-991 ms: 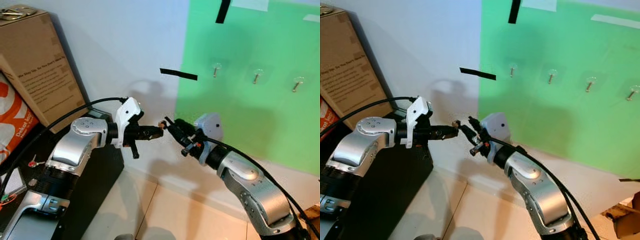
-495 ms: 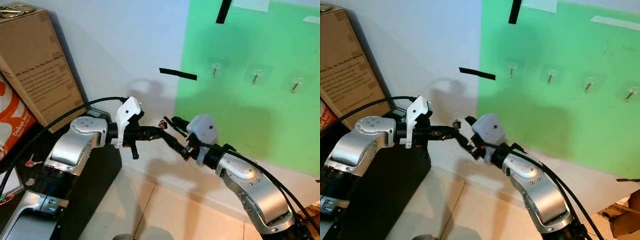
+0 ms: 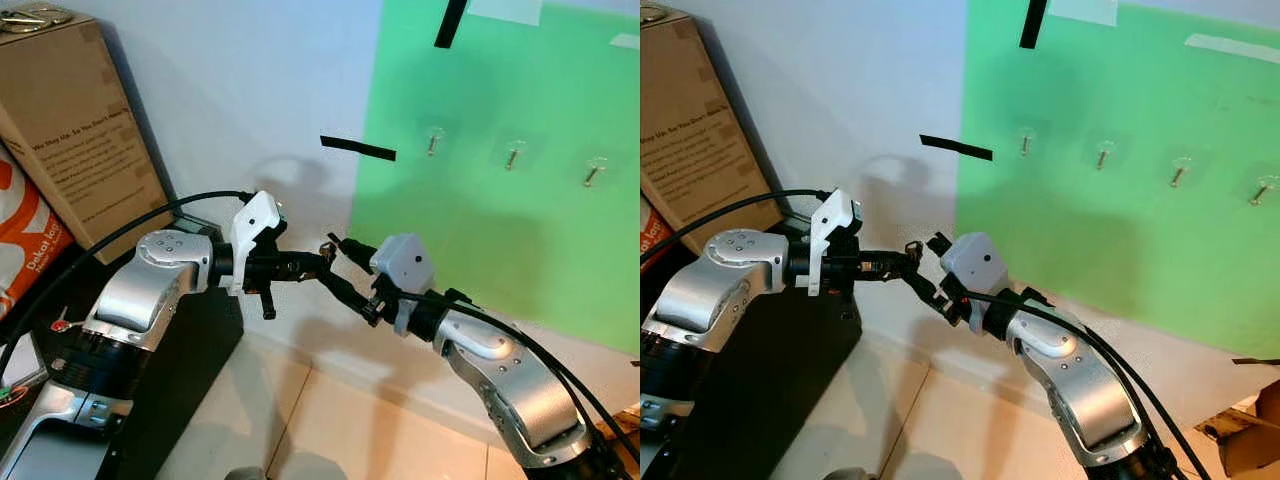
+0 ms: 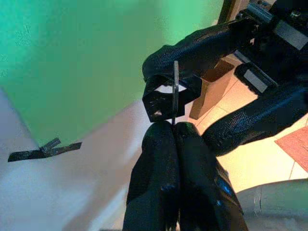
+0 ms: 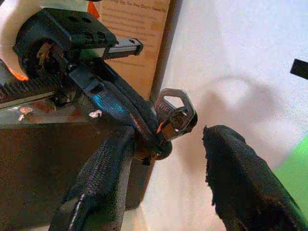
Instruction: Hang keys on a hook
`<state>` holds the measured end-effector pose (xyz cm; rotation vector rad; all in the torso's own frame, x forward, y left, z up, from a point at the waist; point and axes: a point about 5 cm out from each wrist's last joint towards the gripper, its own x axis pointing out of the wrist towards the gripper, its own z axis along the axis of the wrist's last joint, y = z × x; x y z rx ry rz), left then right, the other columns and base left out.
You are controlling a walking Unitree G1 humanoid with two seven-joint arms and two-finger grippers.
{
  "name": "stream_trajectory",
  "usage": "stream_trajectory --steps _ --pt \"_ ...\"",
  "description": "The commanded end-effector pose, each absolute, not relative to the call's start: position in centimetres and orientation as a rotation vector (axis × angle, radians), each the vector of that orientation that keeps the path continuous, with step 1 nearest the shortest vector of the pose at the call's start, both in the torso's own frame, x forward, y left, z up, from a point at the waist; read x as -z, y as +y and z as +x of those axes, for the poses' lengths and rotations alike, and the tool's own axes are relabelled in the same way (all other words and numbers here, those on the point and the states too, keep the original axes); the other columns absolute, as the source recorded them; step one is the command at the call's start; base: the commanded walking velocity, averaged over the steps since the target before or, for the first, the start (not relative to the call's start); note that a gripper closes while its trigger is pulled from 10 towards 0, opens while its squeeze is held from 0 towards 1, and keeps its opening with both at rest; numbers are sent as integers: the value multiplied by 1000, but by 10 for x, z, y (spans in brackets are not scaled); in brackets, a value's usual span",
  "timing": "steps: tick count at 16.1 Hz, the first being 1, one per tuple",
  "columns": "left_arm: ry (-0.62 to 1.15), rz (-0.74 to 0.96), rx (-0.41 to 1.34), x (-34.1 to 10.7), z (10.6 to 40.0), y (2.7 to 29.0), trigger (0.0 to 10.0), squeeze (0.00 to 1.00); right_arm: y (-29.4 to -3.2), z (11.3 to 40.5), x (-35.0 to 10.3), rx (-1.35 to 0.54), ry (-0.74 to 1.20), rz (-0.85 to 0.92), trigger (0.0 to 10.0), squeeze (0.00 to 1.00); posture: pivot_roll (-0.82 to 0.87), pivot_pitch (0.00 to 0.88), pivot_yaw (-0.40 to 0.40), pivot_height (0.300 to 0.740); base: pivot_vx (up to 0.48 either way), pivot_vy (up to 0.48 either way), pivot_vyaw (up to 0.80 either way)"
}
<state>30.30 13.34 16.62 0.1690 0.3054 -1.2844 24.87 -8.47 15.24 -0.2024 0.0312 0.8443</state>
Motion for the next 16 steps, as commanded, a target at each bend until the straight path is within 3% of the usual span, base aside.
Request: stream_trajectory --steps 1,3,5,7,10,16 --pt "303 170 1312 -169 299 132 0 0 -87 253 -151 -820 41 -225 10000 0 -17 0 -30 740 0 0 0" --pt "305 166 1319 -169 298 133 0 0 -89 254 -148 -803 60 -241 10000 0 -17 0 -30 740 0 0 0" --pt "308 162 1326 -169 297 133 0 0 -89 255 -148 -797 57 -241 6118 0 -14 0 -33 740 0 0 0" --pt "311 161 1332 -170 296 133 0 0 -89 255 -148 -795 54 -240 3373 0 -14 0 -33 740 0 0 0" --pt "315 162 1338 -170 296 133 0 0 -90 255 -148 -794 51 -239 3294 0 -14 0 -33 740 0 0 0" --pt "327 167 1345 -167 294 134 0 0 -95 256 -151 -802 34 -230 2196 0 -14 0 -34 740 0 0 0"
